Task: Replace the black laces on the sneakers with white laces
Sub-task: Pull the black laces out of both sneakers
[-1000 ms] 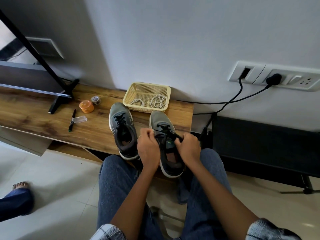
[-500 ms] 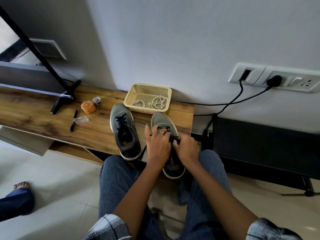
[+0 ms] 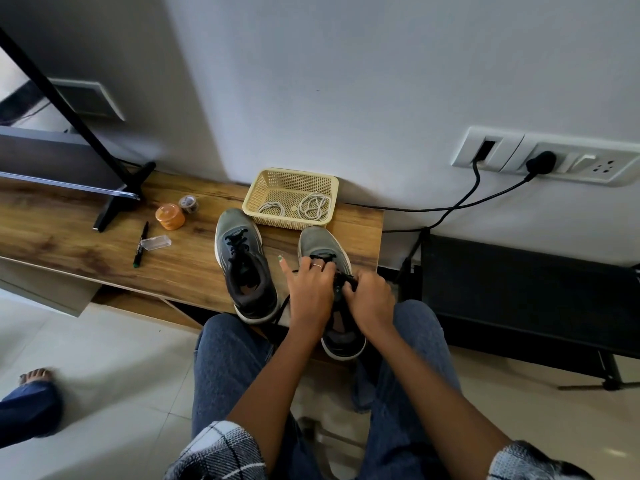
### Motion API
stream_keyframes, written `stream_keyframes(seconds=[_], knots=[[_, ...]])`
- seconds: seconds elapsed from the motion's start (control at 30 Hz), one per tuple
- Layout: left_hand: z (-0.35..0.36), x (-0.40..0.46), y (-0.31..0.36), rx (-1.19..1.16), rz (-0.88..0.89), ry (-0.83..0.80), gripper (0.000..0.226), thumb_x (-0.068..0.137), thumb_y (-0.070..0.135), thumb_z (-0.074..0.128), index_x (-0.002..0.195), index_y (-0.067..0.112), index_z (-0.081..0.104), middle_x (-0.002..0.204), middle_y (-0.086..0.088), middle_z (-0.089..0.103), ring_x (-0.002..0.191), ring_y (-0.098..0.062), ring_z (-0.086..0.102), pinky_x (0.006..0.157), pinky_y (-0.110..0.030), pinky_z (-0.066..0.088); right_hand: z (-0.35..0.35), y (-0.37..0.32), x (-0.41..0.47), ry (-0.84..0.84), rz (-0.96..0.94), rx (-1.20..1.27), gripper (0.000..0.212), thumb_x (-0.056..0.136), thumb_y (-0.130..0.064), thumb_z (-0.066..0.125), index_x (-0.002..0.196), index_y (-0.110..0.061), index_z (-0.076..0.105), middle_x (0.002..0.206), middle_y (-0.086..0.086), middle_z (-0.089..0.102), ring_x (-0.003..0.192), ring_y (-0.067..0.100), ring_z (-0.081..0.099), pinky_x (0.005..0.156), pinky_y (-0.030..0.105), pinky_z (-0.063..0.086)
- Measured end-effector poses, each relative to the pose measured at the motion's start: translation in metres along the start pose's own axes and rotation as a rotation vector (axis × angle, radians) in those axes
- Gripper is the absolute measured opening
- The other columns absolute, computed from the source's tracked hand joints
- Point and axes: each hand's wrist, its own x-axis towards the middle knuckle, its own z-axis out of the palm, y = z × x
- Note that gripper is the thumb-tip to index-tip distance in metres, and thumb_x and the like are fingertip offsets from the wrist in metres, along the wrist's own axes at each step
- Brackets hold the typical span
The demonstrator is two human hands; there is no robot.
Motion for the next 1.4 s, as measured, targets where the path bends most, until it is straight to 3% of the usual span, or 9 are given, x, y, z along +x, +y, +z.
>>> stream_keyframes(seconds=[0.1,0.2,0.3,0.37,0.5,0.63,0.83,1.07,1.4], knots=[[0.005,-0.006,0.001,-0.280,-0.191,0.082,0.003,0.084,0.017,0.068,0.085,0.018,0.066,0.083,0.000,0.067,0.087,-0.025,0.058,0.093,-0.058,0.041,-0.001,-0.001,0.000,-0.008,0.013,-0.007,0.020,0.092,-0.027,0.054,0.092,-0.009,0.062,0.091,0.009,0.066,0.087,0.028,0.063,0.070,0.037,0.050],[-0.006,-0.006,0.000,-0.652,-0.551,0.135,0.006,0.091,0.019,0.059,0.092,0.019,0.065,0.086,0.002,0.063,0.087,-0.018,0.055,0.073,-0.029,0.039,-0.003,0.002,0.000,-0.008,0.035,0.003,0.020,0.091,-0.027,0.054,0.083,-0.009,0.058,0.089,0.010,0.064,0.085,0.029,0.062,0.065,0.034,0.045],[-0.021,0.000,-0.006,-0.927,-0.983,0.225,0.006,0.092,0.018,0.058,0.094,0.017,0.064,0.086,0.008,0.059,0.086,-0.014,0.056,0.066,-0.017,0.031,-0.008,0.006,0.002,-0.001,0.068,0.018,0.021,0.091,-0.026,0.054,0.075,-0.011,0.050,0.086,0.010,0.063,0.083,0.029,0.061,0.062,0.031,0.039],[-0.027,0.001,-0.009,-0.988,-1.043,0.243,0.008,0.093,0.018,0.058,0.098,0.017,0.064,0.086,0.010,0.057,0.085,-0.012,0.057,0.065,-0.016,0.031,-0.008,0.005,0.002,-0.003,0.073,0.014,0.020,0.091,-0.026,0.054,0.078,-0.010,0.055,0.086,0.009,0.063,0.083,0.028,0.062,0.061,0.030,0.037],[-0.029,-0.004,-0.006,-0.936,-0.922,0.178,0.014,0.093,0.019,0.053,0.103,0.024,0.060,0.093,0.008,0.060,0.093,-0.014,0.060,0.070,-0.025,0.038,-0.005,0.003,0.001,-0.005,0.059,0.013,0.020,0.091,-0.026,0.055,0.086,-0.007,0.061,0.088,0.008,0.064,0.084,0.026,0.062,0.061,0.028,0.037],[-0.019,-0.007,-0.005,-0.637,-0.516,0.069,0.044,0.084,0.016,0.055,0.128,0.022,0.053,0.116,0.005,0.059,0.117,-0.019,0.043,0.090,-0.038,0.044,-0.003,0.004,0.002,0.001,0.043,0.007,0.019,0.091,-0.026,0.056,0.086,-0.008,0.061,0.087,0.008,0.065,0.083,0.026,0.063,0.064,0.032,0.046],[-0.002,-0.004,0.007,-0.233,-0.052,-0.039,0.021,0.077,0.024,0.069,0.097,0.021,0.074,0.124,-0.001,0.063,0.127,-0.030,0.045,0.112,-0.060,0.013,0.001,0.004,0.001,0.001,-0.003,-0.015,0.019,0.092,-0.028,0.054,0.092,-0.011,0.062,0.092,0.007,0.065,0.085,0.025,0.063,0.070,0.036,0.051],[0.005,0.004,0.001,-0.045,0.043,-0.002,0.010,0.071,0.022,0.080,0.068,0.020,0.070,0.073,0.004,0.068,0.093,-0.020,0.062,0.113,-0.049,0.009,0.003,0.007,0.001,0.003,-0.026,-0.027,0.019,0.093,-0.029,0.054,0.093,-0.011,0.061,0.091,0.007,0.064,0.085,0.025,0.062,0.069,0.037,0.051],[0.007,-0.007,0.002,-0.434,-0.158,0.148,0.007,0.082,0.010,0.068,0.079,0.013,0.064,0.075,-0.001,0.065,0.079,-0.020,0.060,0.116,-0.050,0.016,0.005,0.007,0.002,0.038,0.041,0.046,0.018,0.090,-0.027,0.057,0.095,-0.011,0.063,0.089,0.007,0.065,0.084,0.025,0.063,0.067,0.036,0.052]])
